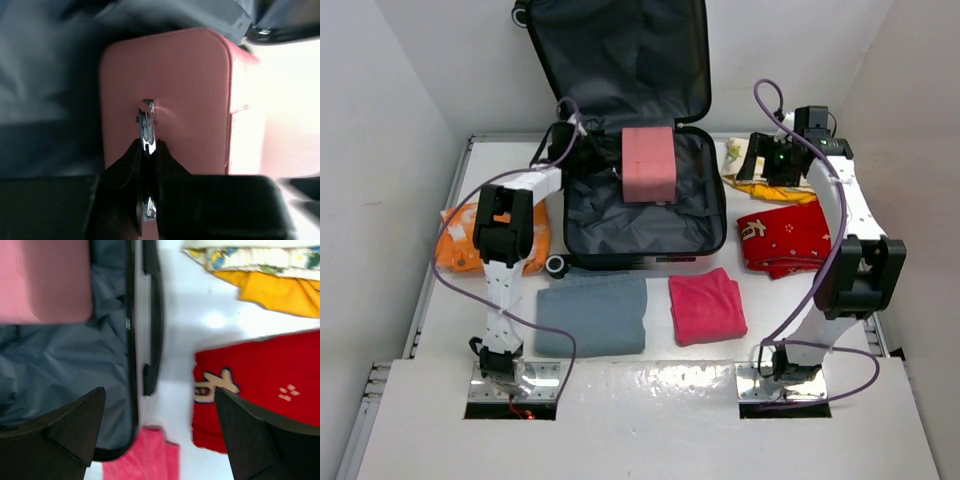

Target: Pack the luggage

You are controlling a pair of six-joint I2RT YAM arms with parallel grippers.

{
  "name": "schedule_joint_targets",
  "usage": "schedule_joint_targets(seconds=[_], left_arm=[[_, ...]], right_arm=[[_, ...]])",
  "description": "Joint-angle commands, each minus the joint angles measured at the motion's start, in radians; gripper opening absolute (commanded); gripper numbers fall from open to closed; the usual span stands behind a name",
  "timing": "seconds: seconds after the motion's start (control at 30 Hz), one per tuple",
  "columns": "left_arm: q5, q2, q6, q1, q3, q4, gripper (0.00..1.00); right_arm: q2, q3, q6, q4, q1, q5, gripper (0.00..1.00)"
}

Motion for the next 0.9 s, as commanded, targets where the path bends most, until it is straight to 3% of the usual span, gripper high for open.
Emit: schedule_joint_targets(seconds=[0.0, 0.07, 0.13, 0.2, 0.23, 0.47, 0.6, 0.73, 0.87], left_arm=[[-0.177, -0.111, 0.447, -0.042, 0.134, -0.33, 0.14], [-0.23, -0.151, 0.487, -0.076, 0.125, -0.36, 0.35], [-0.257, -0.171, 0.521, -0.091, 0.103, -0.37, 0.5], [-0.27, -0.183, 0.537, -0.102, 0.103, -0.383, 0.63], [-0.27, -0.183, 0.537, -0.102, 0.103, -0.393, 0.64], [-0.281, -0.173, 0.497, -0.15, 0.04, -0.397, 0.62], [-0.291, -0.119, 0.474, -0.191, 0.087, -0.376, 0.52], [-0.287, -0.019, 0.474, -0.216, 0.201, -0.376, 0.32], [-0.261, 0.039, 0.535, -0.271, 0.252, -0.322, 0.29]], right_arm=[[0.01, 0.009, 0.082, 0.106, 0.049, -0.041, 0.88], [0.014, 0.002, 0.107, 0.207, 0.101, -0.013, 0.85], [0.049, 0.033, 0.139, 0.253, 0.156, 0.057, 0.8], [0.117, 0.068, 0.168, 0.267, 0.175, 0.088, 0.78], [0.12, 0.09, 0.184, 0.272, 0.195, 0.132, 0.78], [0.204, 0.082, 0.23, 0.281, 0.195, 0.209, 0.75], [0.231, 0.088, 0.283, 0.288, 0.163, 0.185, 0.7], [0.195, 0.03, 0.282, 0.328, 0.126, 0.121, 0.69], [0.116, -0.051, 0.233, 0.362, 0.107, 0.088, 0.67]])
